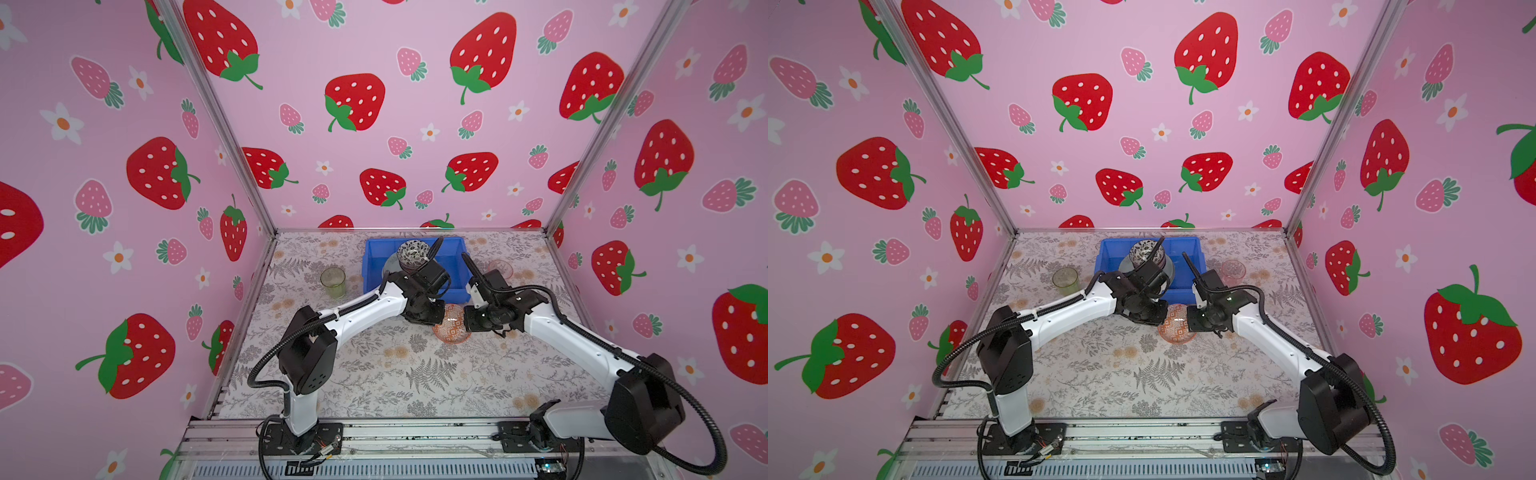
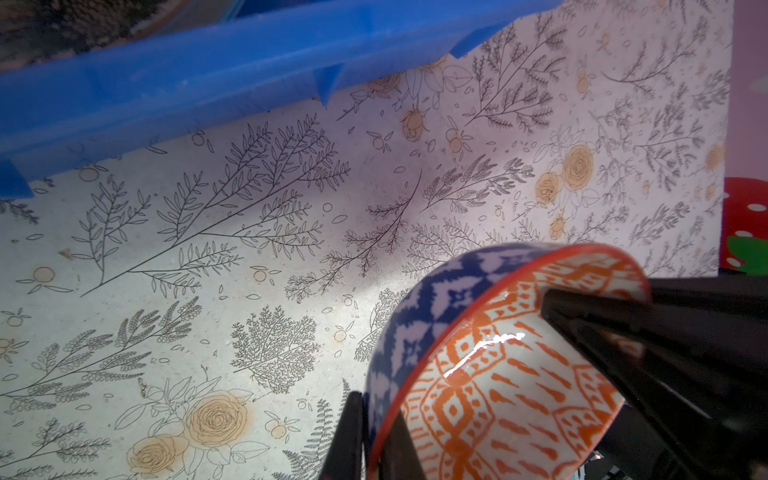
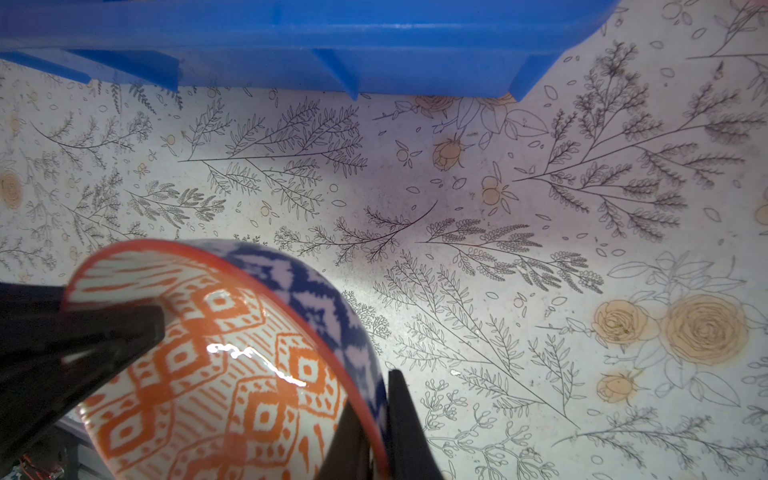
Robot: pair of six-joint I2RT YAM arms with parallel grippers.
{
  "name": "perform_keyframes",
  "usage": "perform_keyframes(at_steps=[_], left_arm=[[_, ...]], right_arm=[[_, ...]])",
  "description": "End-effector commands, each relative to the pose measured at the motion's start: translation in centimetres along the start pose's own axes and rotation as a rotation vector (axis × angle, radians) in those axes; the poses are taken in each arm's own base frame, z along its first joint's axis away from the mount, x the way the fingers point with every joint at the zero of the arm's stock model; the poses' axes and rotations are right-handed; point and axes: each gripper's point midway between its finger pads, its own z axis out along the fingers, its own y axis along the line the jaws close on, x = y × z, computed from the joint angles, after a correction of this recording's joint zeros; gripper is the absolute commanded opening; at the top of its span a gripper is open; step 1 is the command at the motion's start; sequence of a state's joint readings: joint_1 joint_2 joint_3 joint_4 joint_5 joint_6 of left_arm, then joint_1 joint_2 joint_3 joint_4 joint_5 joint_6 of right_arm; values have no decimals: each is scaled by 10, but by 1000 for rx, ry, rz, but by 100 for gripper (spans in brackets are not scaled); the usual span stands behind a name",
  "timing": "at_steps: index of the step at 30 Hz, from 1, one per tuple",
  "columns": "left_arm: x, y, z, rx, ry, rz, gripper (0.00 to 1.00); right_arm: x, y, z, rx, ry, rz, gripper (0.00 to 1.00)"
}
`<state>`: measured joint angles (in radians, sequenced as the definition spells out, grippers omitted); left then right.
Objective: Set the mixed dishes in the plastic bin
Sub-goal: 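Grasp the orange bowl rim with the left gripper while the right holds it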
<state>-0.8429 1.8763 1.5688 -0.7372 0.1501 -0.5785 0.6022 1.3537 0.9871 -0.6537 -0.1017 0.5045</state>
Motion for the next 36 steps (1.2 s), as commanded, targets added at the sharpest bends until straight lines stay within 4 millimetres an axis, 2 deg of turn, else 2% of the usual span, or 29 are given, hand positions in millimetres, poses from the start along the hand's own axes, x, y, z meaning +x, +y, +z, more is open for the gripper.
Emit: perform_keyframes(at_steps=[1, 8, 19, 31, 36], left_arm=[[3, -7, -7, 31, 1, 12, 0], [0, -11, -7, 42, 2, 18, 0], [1, -11, -5, 41, 6, 23, 0], [3, -6, 0, 24, 15, 27, 0], [5, -4, 3, 17, 24, 27, 0]], right_arm=[[-12, 9, -11, -35, -46, -4, 4], [-13, 10, -16, -45, -66, 2, 7], [-14, 4, -24, -28, -93, 16, 16], [-20, 2, -33, -25, -129, 22, 23], [-21, -2, -38, -14, -146, 29, 29]])
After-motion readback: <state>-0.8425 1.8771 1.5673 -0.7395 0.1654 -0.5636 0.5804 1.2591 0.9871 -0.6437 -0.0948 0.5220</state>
